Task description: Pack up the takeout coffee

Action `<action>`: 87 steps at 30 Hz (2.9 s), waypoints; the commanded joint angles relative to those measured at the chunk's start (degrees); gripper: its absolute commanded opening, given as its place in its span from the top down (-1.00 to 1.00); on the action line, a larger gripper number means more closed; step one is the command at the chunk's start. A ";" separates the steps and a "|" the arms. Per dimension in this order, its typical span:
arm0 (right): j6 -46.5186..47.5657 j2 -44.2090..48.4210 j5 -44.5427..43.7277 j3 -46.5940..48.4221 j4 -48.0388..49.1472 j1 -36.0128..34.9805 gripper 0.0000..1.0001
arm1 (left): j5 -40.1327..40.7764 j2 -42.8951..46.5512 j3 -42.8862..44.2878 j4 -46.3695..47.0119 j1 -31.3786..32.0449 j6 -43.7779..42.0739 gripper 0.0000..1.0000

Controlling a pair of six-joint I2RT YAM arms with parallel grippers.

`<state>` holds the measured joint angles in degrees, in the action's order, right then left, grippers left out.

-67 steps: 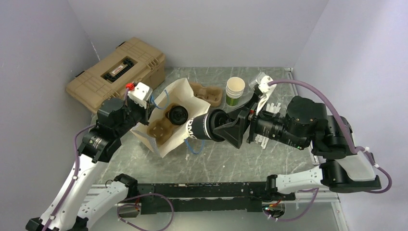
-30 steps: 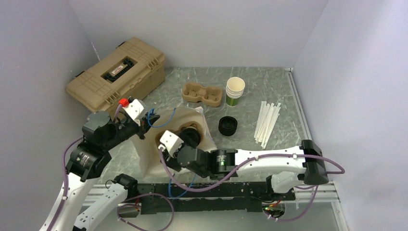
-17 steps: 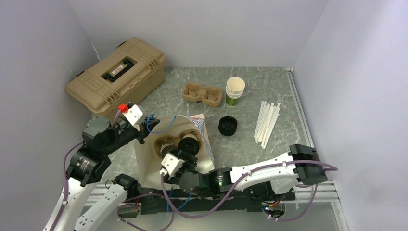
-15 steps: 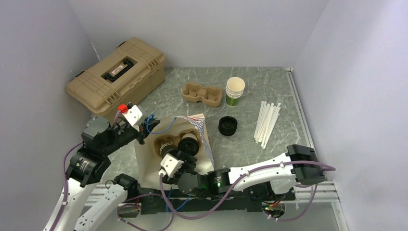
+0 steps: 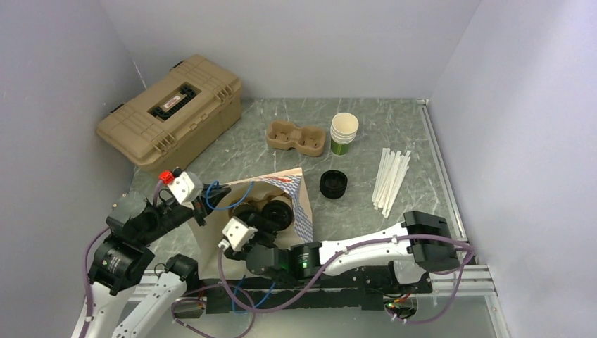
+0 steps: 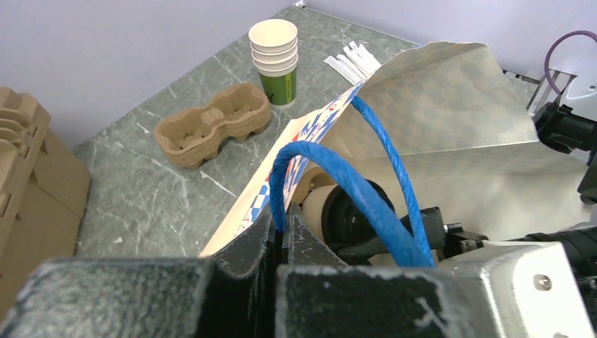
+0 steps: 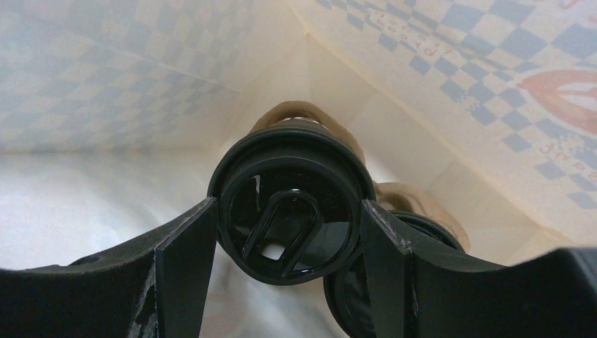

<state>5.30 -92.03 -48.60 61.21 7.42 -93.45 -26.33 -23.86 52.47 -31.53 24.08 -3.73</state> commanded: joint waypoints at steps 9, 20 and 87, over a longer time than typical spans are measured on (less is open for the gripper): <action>-1.18 -6.64 2.75 10.96 -8.39 4.07 0.45 | 1.95 -2.95 3.93 -3.43 0.00 2.09 1.00; -5.10 -9.13 10.46 16.88 -19.15 7.63 0.45 | 6.43 -13.80 12.14 -8.00 -0.05 8.23 1.00; -13.92 -10.05 27.35 39.08 -36.86 25.69 -0.87 | 18.15 -23.71 1.76 -0.07 -14.01 9.46 1.00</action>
<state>-3.97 -110.50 -14.09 95.00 -32.88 -69.67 -9.32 -47.94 55.59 -26.13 10.87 8.05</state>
